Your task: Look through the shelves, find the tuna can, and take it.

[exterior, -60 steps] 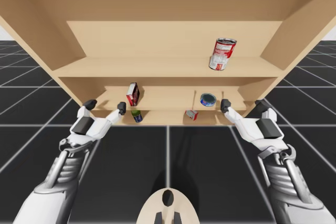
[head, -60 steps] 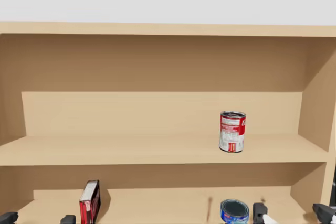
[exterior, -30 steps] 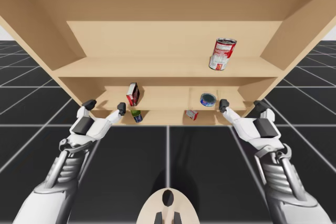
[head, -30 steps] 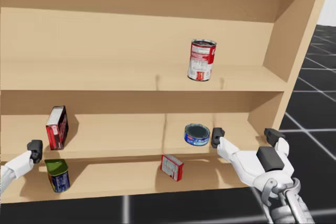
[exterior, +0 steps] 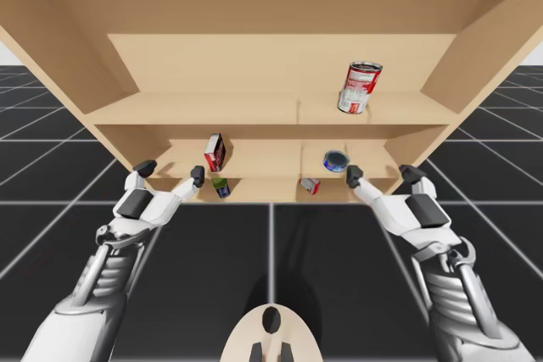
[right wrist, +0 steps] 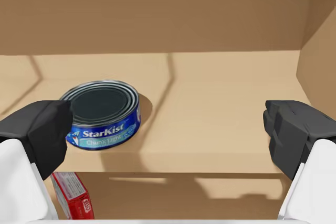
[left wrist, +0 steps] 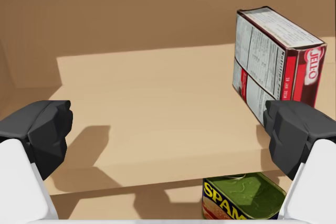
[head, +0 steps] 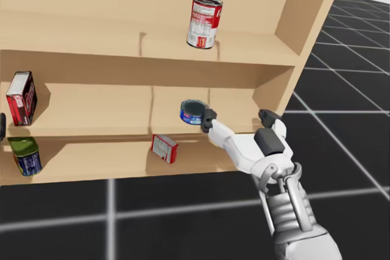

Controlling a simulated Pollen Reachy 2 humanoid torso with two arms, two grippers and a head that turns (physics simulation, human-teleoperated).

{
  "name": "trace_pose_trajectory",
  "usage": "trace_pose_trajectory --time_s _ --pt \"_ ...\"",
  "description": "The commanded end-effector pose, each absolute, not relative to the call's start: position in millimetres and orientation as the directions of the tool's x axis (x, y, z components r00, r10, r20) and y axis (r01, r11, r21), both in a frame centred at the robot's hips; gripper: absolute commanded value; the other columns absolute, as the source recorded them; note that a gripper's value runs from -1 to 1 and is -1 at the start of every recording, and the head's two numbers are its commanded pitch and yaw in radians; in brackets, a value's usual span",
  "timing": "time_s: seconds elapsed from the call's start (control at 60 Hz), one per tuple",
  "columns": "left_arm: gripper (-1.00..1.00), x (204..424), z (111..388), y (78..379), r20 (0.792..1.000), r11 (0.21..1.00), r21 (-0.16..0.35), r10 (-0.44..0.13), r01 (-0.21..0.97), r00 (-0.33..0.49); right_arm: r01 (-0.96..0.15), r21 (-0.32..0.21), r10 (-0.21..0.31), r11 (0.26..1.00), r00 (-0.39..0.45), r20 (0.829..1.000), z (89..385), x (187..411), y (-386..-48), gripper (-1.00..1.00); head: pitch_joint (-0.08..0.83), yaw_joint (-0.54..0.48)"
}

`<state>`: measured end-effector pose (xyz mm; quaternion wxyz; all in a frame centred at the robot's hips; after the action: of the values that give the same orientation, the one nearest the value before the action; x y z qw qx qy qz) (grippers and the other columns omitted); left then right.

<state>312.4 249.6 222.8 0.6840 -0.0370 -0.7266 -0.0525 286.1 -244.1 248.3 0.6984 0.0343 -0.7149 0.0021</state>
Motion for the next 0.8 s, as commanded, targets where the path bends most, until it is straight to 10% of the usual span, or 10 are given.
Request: trace_pose_trajectory --time_s 0.017,0.8 --pt "-1.00 312 222 249 0.998 0.992 0.028 -0.020 0.126 -0.062 -0.121 0.035 -0.035 0.992 0.000 0.999 263 281 -233 -1.00 0.483 -0.29" --pt "-1.00 312 220 248 0.997 0.991 0.050 -0.042 0.123 -0.063 -0.215 0.119 -0.105 0.969 0.076 0.992 222 376 -206 -1.00 0.487 -0.27"
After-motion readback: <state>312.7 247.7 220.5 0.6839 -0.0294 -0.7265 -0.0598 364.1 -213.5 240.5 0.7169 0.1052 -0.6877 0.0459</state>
